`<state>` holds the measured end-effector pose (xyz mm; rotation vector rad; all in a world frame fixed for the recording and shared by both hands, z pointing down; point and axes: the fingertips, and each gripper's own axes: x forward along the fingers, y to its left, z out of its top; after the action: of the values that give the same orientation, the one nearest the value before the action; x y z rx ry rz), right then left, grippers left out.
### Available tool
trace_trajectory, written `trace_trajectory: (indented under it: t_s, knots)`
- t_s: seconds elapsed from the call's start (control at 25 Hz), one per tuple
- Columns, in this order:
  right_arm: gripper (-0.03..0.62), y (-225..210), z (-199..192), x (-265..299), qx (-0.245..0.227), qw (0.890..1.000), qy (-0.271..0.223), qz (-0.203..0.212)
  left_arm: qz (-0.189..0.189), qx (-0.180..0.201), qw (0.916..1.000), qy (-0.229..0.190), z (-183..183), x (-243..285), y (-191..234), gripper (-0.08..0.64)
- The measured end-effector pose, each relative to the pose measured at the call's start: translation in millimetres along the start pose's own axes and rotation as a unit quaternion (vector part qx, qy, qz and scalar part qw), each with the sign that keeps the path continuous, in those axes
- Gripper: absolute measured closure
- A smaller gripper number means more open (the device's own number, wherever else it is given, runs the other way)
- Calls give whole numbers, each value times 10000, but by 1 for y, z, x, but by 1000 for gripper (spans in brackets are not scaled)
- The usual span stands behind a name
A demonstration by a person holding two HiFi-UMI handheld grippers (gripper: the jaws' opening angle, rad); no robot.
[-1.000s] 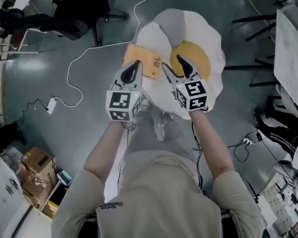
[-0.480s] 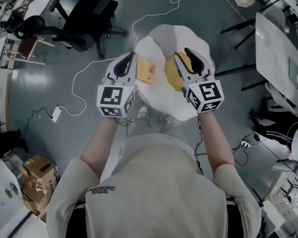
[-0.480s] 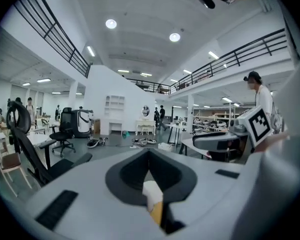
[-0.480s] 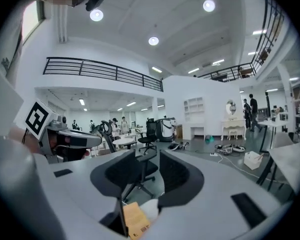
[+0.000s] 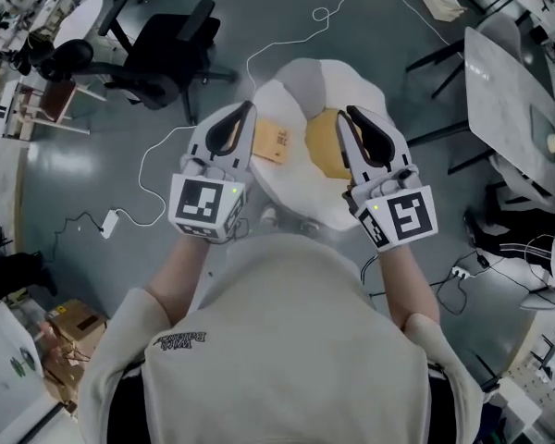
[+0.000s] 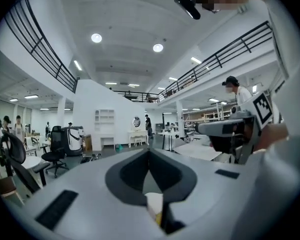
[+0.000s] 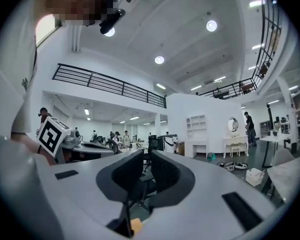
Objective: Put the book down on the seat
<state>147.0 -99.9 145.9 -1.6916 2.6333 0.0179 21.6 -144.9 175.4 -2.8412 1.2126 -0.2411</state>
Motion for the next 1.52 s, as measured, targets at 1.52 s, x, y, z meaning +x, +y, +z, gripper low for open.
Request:
trace_trajectory:
  t_s: [1.52]
  knots:
    - [583, 27, -19, -28, -126, 9992, 346, -150, -594, -89, 9982, -46, -6, -14, -31, 549]
